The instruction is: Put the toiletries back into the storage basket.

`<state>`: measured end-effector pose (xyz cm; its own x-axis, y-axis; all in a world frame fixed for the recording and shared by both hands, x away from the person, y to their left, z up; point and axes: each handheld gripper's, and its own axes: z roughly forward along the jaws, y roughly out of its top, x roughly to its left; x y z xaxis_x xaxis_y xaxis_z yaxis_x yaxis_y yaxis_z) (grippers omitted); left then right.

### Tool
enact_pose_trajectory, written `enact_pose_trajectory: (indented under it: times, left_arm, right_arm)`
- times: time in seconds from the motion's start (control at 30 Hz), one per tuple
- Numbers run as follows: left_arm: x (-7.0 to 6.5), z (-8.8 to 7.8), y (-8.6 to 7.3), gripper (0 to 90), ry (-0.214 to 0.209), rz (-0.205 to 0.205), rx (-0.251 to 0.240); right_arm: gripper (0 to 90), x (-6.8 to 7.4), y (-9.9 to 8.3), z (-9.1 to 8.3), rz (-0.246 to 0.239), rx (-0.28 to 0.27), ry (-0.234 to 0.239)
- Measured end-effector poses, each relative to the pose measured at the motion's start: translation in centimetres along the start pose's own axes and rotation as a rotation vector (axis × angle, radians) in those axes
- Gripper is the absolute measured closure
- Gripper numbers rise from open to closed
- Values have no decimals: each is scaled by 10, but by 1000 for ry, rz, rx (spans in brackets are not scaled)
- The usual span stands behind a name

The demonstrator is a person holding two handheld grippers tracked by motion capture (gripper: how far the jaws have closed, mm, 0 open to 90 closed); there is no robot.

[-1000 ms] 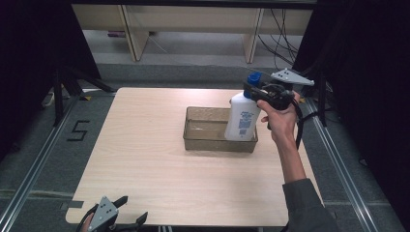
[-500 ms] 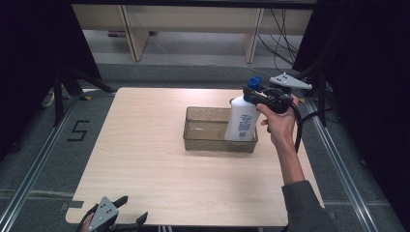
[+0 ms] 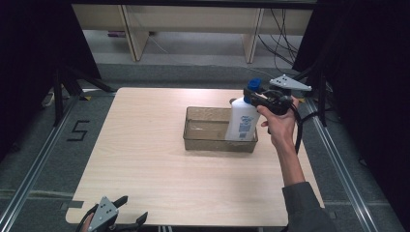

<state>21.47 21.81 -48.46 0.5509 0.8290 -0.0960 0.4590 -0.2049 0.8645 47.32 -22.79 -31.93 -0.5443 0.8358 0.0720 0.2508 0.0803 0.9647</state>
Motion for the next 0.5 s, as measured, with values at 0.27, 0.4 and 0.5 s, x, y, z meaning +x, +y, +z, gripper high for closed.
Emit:
enact_pose_trajectory:
  times: [0.27,0.4,0.5]
  left_arm:
    - [0,0,0,148,-1,-4,-3]
    - [0,0,0,148,1,4,5]
    - [0,0,0,148,1,4,4]
  right_arm:
    - [619,-5,-7,-1,9,9,-2]
    - [618,-7,-11,0,17,16,-4]
    - [618,-6,-14,0,26,28,-6]
